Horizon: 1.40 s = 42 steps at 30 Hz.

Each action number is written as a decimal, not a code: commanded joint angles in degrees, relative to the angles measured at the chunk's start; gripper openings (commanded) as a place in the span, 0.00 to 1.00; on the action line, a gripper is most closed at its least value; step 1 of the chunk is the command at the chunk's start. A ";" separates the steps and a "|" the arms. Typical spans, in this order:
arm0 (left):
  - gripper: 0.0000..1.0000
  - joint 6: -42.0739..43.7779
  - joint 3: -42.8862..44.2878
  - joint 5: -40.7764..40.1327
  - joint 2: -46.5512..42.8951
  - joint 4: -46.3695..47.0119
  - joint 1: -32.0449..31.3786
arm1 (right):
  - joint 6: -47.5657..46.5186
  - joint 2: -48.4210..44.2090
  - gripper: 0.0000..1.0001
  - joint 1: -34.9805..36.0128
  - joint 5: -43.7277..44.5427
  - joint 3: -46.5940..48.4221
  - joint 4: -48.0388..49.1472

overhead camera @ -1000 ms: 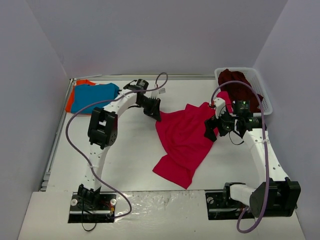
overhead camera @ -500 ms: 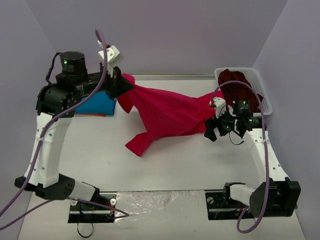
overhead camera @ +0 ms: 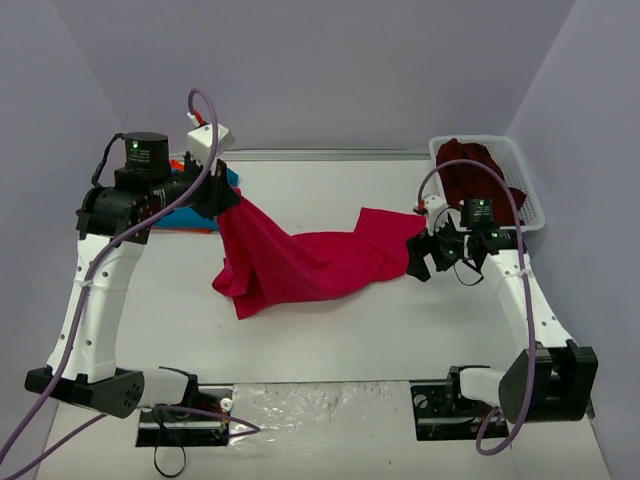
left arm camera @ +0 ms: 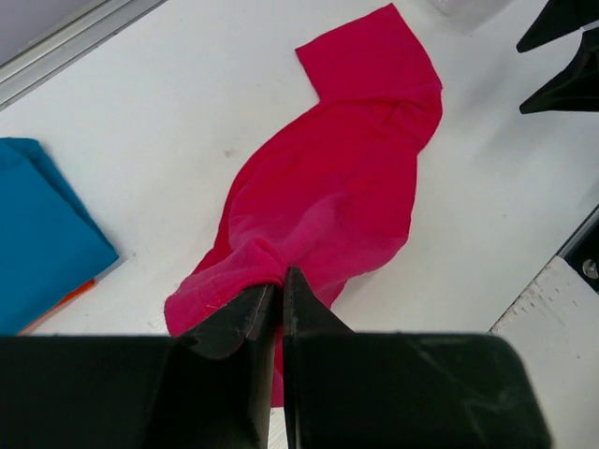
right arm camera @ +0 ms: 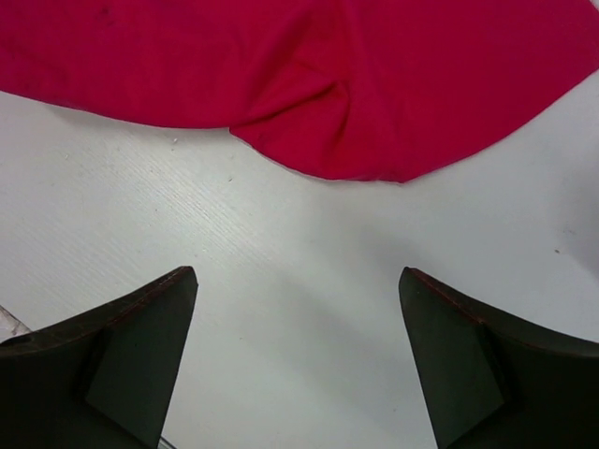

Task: Fold and stack the t-shirts
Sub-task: Flatten out the tshirt

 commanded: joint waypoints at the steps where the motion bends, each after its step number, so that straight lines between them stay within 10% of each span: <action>1: 0.02 -0.70 -0.47 -1.10 -3.50 2.64 1.71 | 3.60 5.92 0.85 1.79 2.75 2.43 -0.10; 13: 0.02 0.00 -6.54 -3.65 -4.64 5.02 4.52 | 1.77 25.17 0.67 4.78 3.36 8.50 -5.90; 34: 0.02 -0.35 -12.60 -2.24 -7.90 6.43 7.60 | 4.67 39.86 0.63 15.07 12.42 13.52 -1.60; 42: 0.02 0.17 -12.43 -2.42 -8.42 6.08 8.92 | 4.76 40.30 0.00 15.68 17.60 12.20 -0.36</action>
